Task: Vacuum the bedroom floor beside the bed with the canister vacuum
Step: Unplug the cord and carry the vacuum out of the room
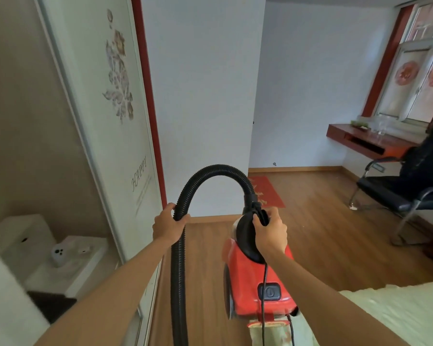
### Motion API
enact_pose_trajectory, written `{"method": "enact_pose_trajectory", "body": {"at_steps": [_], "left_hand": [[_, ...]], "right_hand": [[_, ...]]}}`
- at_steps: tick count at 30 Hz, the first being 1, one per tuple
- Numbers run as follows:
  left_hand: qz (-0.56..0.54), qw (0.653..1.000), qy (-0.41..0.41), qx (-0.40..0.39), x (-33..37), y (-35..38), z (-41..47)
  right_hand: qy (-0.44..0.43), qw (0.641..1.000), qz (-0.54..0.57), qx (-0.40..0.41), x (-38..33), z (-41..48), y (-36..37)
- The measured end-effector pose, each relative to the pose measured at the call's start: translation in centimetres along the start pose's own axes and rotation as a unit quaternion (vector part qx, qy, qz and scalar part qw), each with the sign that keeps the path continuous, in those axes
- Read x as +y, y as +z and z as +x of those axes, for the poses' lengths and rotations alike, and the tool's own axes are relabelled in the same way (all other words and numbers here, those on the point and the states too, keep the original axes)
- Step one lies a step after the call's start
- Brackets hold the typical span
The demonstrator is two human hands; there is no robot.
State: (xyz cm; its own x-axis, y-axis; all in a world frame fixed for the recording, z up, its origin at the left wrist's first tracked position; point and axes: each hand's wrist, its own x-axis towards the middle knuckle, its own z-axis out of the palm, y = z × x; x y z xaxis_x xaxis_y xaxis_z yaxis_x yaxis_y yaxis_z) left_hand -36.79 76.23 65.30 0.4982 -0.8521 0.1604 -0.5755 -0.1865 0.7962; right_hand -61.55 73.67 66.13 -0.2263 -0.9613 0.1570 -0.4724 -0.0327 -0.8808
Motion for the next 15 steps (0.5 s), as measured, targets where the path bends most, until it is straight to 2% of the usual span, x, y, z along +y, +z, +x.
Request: {"method": "enact_pose_trajectory", "body": {"at_steps": [8, 15], "left_hand": [[-0.007, 0.999, -0.035, 0.012, 0.0, 6.0, 13.8], [-0.008, 0.998, -0.053, 0.024, -1.8, 7.9, 23.2]], "right_hand": [[-0.006, 0.999, -0.006, -0.034, -0.2, 14.7, 7.8], [-0.019, 0.997, -0.036, -0.066, -1.0, 23.3, 14.7]]}}
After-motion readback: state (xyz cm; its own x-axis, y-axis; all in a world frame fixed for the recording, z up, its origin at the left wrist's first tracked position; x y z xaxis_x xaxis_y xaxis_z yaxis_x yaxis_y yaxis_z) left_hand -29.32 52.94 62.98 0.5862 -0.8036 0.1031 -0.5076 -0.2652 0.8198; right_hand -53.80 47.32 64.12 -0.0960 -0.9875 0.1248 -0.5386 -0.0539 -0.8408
